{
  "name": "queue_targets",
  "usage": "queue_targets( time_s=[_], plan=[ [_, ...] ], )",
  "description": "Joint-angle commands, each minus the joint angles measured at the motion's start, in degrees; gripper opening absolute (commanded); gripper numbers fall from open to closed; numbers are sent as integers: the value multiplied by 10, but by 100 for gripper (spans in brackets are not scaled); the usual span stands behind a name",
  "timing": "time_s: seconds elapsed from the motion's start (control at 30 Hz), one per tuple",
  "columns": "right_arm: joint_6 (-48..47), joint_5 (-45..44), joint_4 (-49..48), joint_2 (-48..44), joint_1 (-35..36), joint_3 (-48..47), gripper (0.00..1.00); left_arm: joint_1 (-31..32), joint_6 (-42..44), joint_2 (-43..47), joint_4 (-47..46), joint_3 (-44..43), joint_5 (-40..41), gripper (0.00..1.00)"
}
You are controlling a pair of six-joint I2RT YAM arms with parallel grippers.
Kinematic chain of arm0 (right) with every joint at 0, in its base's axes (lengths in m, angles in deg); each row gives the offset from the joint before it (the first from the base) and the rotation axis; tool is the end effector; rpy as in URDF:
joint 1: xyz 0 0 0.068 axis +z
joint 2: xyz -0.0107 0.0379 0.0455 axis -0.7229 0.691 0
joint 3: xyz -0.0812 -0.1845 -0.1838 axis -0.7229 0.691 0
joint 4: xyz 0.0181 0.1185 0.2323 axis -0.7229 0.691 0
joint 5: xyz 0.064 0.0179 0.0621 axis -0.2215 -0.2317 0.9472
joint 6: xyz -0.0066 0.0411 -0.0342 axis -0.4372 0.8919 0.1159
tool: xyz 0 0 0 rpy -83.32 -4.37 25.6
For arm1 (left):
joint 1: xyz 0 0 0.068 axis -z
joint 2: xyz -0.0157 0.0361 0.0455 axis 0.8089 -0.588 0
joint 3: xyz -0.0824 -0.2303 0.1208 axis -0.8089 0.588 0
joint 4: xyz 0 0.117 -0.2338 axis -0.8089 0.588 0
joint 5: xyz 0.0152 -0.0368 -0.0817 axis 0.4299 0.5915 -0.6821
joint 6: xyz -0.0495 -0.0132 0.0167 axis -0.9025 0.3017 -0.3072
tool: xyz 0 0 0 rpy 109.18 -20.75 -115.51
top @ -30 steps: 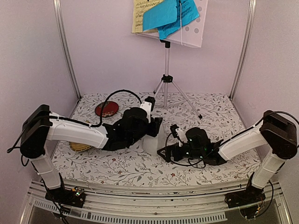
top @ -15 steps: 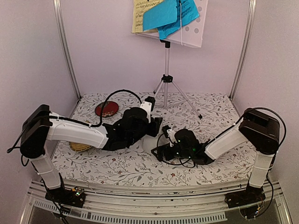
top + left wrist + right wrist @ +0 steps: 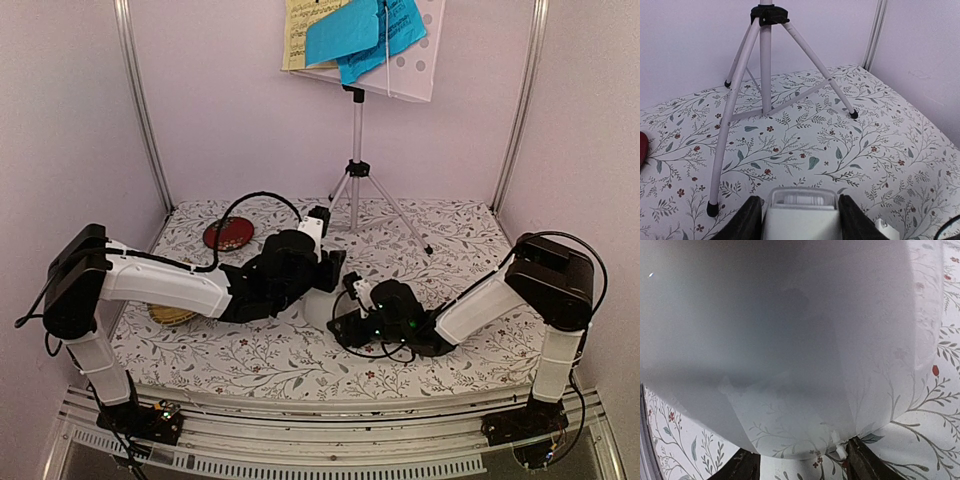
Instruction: Pack up the instrument practice props
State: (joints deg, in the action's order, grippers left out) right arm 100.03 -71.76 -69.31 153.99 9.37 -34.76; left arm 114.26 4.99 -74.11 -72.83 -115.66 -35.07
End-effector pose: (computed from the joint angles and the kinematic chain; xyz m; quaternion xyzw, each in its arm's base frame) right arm 0.2035 0.2948 0.1059 -0.2317 0.8398 0.2939 0.3934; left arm 0.2124 -0.3359 0.2267 0.1352 0.7874 -0.1968 0.5684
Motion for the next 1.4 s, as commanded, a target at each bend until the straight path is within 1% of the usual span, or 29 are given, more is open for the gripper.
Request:
queue_targets(
  time_s=[0.0, 0.07, 0.13, 0.17, 0.2, 0.27, 0.33, 0.4, 0.43, 0.53, 0.63, 0.67, 0.77, 0.9, 0.97, 1.07, 1.2, 1.23, 1.3, 1.33, 1.37],
  plan=[
    [-3, -21, -16, 8, 3, -12, 53, 8, -5, -7, 16, -12, -4, 49],
    [-3, -22, -16, 8, 3, -12, 47, 9, -6, -8, 17, -12, -4, 49],
    [-3, -24, -16, 7, 4, -11, 46, 10, -7, -7, 17, -12, -3, 49],
    [-2, -24, -15, 5, 5, -10, 47, 9, -5, -6, 18, -12, -2, 49],
    [-3, -24, -15, 2, 4, -8, 53, 9, -4, -5, 18, -11, -3, 49],
    [-3, -24, -16, -19, 4, 3, 68, 9, 2, 1, 18, -9, -6, 55],
    [-7, -27, -17, -51, 5, 24, 83, 10, 12, 16, 17, -5, -13, 66],
    [-19, -33, -17, -96, 4, 56, 91, 9, 23, 42, 14, 5, -22, 77],
    [-25, -37, -16, -122, 4, 74, 94, 10, 28, 60, 12, 13, -25, 82],
    [-53, -46, -3, -202, 0, 122, 100, 8, 39, 128, 1, 53, -37, 91],
    [-77, -23, 19, -268, -17, 132, 99, -7, 38, 202, 1, 94, -63, 97],
    [-86, 4, 23, -286, -32, 127, 99, -20, 27, 230, 12, 104, -85, 98],
    [-115, 87, 52, -287, -63, 77, 99, -76, -20, 277, 56, 128, -158, 98],
    [-155, 148, 89, -240, -86, -14, 99, -120, -45, 347, 63, 188, -184, 98],
    [-180, 162, 109, -200, -92, -62, 99, -136, -57, 384, 75, 211, -191, 98],
    [-207, 188, 149, -143, -99, -140, 99, -148, -75, 428, 90, 245, -188, 98],
    [-249, 238, 195, -83, -101, -204, 100, -156, -88, 477, 105, 273, -184, 98],
    [-253, 245, 206, -74, -101, -214, 98, -158, -88, 485, 109, 277, -184, 98],
    [-260, 255, 217, -61, -100, -227, 92, -161, -88, 495, 118, 281, -186, 98],
    [-261, 254, 219, -57, -100, -230, 87, -163, -87, 498, 121, 282, -186, 98],
    [-260, 248, 221, -54, -99, -232, 80, -164, -86, 500, 124, 282, -186, 98]
  ],
)
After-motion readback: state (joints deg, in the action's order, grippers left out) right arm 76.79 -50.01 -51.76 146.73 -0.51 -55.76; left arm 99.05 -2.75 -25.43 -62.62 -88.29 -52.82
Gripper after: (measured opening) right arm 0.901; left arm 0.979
